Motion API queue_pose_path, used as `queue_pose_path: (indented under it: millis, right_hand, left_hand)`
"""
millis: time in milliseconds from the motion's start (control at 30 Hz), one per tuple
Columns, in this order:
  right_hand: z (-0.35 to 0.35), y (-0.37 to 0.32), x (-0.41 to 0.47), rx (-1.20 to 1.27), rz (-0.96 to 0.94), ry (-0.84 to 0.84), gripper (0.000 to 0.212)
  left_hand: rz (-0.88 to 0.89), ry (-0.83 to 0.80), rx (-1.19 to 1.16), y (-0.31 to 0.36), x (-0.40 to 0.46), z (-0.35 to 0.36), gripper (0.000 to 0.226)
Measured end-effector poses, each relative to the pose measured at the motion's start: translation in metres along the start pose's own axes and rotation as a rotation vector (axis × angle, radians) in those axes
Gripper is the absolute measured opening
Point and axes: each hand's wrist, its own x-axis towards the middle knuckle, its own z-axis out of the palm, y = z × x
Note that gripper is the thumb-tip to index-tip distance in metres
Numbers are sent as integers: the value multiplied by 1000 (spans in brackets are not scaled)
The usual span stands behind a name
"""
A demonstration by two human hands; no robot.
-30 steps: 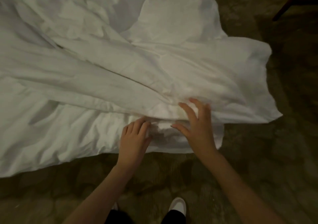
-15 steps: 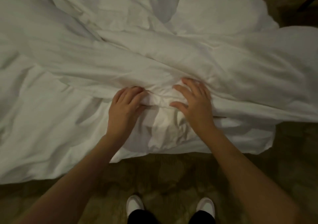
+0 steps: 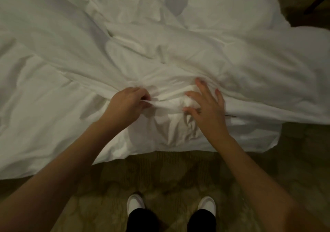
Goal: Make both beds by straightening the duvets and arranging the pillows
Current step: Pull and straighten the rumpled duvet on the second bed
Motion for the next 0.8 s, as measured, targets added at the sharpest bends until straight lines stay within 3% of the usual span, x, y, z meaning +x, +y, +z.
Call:
queue_pose_path:
  millis: [300, 533, 667, 800]
  right_hand:
    - [-11, -5, -7, 174, -52, -50, 29]
    - [-26, 24, -29, 131, -242, -151, 25]
    - [-15, 21, -47, 22, -290, -104, 22]
    - [-13, 19, -55, -1, -304, -107, 27]
  left_hand:
    - [-225, -35, -105, 38, -48, -8, 11]
    - [-242, 59, -114, 78, -90, 24, 8]
    - [-335, 41, -106, 58, -102, 60, 7]
    - [-313, 86, -99, 50, -98, 81, 7]
